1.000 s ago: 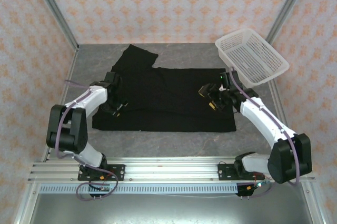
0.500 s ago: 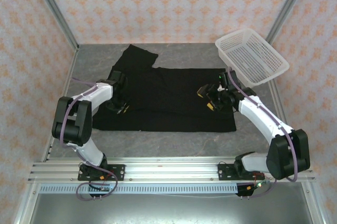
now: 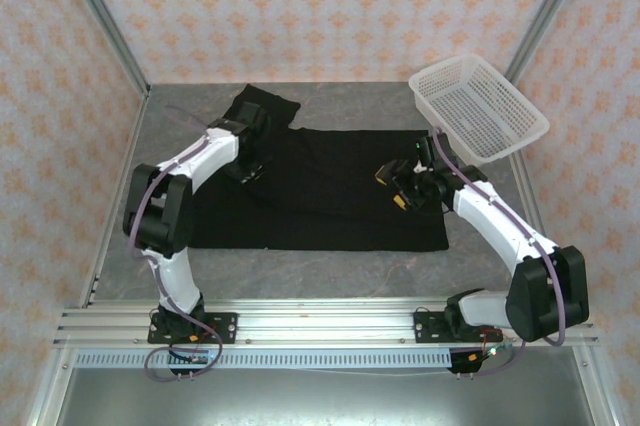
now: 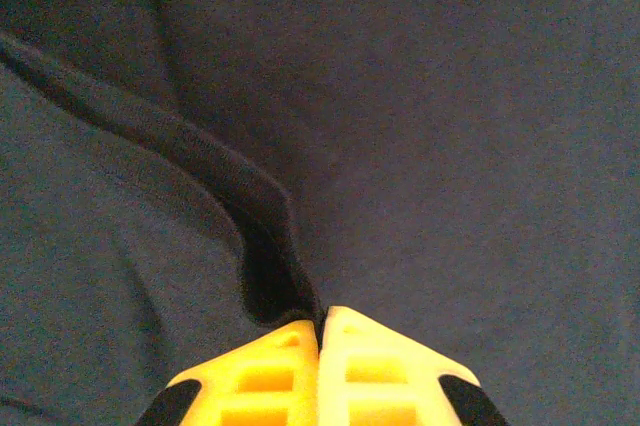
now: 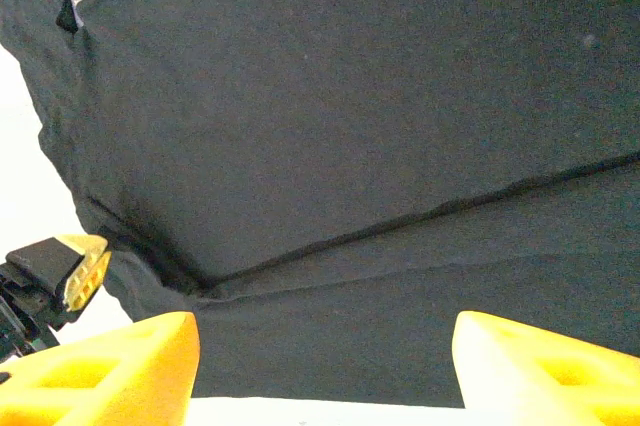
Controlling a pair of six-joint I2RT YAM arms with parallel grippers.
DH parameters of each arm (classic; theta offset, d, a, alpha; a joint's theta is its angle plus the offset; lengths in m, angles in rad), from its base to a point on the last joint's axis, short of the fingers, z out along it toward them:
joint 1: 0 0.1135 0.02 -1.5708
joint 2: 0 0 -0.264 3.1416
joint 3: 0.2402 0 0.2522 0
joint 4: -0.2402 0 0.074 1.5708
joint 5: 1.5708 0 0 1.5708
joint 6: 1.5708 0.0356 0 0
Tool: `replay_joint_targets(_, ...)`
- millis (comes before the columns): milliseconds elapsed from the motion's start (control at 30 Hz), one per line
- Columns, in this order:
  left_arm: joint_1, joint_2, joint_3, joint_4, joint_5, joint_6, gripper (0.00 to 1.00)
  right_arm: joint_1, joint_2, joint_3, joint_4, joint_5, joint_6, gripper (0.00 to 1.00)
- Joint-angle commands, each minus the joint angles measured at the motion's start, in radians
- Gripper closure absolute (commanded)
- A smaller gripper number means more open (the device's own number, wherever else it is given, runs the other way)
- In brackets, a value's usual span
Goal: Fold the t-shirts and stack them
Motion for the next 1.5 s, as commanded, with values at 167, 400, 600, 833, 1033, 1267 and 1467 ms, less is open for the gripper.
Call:
replay_joint_targets(167,-0.073,0.112,0.149,-0.101,-0.106,0.153,1.00,0.000,-0.038,-0.010,-0.034,0.035,0.040,0.33)
replay_joint_targets(400,-0.104,0.172,0.209,-0.120,-0.143,0.228,1.00,-0.001,-0.036,-0.030,-0.031,0.033,0.052,0.33)
replay_joint_targets(600,-0.107,0.157,0.227,-0.150,-0.197,0.236,0.57,-0.015,-0.044,-0.021,-0.132,0.120,0.035,0.33)
replay_joint_targets(833,-0.115,-0.113,0.055,-0.095,-0.124,0.105,0.37,-0.118,-0.104,-0.120,-0.188,0.257,0.102,0.25)
replay_joint_targets(1033,-0.212,-0.272,-0.260,0.123,0.139,-0.064,0.42,-0.176,-0.053,-0.212,-0.093,0.248,0.166,0.19)
replay_joint_targets(1267,-0.325,-0.302,-0.371,0.206,0.166,-0.128,0.46,-0.202,0.053,-0.190,-0.009,0.247,0.207,0.19)
replay_joint_targets(1467,-0.330,-0.319,-0.368,0.187,0.138,-0.109,0.47,-0.225,0.149,-0.113,0.025,0.252,0.224,0.26)
